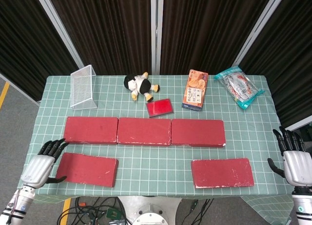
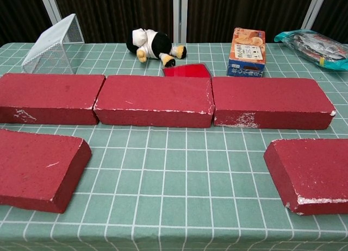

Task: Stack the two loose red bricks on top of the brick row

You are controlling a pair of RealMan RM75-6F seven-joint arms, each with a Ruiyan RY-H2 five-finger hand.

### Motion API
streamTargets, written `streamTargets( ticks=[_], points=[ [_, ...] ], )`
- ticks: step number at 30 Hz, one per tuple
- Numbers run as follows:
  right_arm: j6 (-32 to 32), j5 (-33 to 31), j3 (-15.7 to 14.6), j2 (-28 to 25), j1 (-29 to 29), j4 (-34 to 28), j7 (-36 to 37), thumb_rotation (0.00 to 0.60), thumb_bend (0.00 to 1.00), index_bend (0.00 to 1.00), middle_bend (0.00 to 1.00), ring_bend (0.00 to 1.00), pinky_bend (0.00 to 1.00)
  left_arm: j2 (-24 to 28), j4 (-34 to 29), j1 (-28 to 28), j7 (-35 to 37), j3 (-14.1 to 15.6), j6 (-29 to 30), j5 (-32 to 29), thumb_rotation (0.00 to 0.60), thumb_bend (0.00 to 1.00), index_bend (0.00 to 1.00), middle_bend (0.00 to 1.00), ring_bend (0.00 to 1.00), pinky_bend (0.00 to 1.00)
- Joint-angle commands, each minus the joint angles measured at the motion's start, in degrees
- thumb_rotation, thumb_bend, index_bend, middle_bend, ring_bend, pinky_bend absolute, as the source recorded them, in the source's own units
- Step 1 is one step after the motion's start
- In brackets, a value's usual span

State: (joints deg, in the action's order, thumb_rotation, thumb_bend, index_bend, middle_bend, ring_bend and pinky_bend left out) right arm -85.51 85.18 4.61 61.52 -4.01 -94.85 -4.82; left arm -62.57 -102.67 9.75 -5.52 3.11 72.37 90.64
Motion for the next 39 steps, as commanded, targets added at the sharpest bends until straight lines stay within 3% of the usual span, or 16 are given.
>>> streamTargets(
  ticks=[1, 16, 31, 39],
  points=[
    [-0.02, -0.16, 0.19, -0.16, -0.09, -0.2, -0.1, 0.6, 0.22, 0.0, 0.0, 0.0, 0.0, -1.93, -2.11, 2.86, -1.97, 0.8, -4.79, 0.05, 0.6, 0.0, 0.06, 0.01, 0.0, 0.05],
    [1.32, -1.79, 0.89, -0.46, -0.85, 1.37, 0.07, 0.6, 0.22, 0.0, 0.0, 0.0, 0.0, -6.98, -5.43, 8.2, -12.36, 0.95, -14.07, -5.13, 0.6, 0.0, 0.05, 0.01, 0.0, 0.04],
    [1.51, -2.25, 0.85, 0.07, -0.81, 2.6, 1.36, 0.6, 0.23, 0.0, 0.0, 0.0, 0.0, -9.34, -4.5, 11.38, -15.86, -0.25, -17.24, -12.93, 0.6, 0.0, 0.05, 0.01, 0.0, 0.04],
    [1.63, -2.92, 0.97, 0.46, -0.73, 3.03, 1.37, 0.6, 0.23, 0.0, 0.0, 0.0, 0.0, -9.02, -4.24, 12.11, -17.86, 0.09, -17.17, -16.15, 0.6, 0.0, 0.07, 0.08, 0.0, 0.04]
  ],
)
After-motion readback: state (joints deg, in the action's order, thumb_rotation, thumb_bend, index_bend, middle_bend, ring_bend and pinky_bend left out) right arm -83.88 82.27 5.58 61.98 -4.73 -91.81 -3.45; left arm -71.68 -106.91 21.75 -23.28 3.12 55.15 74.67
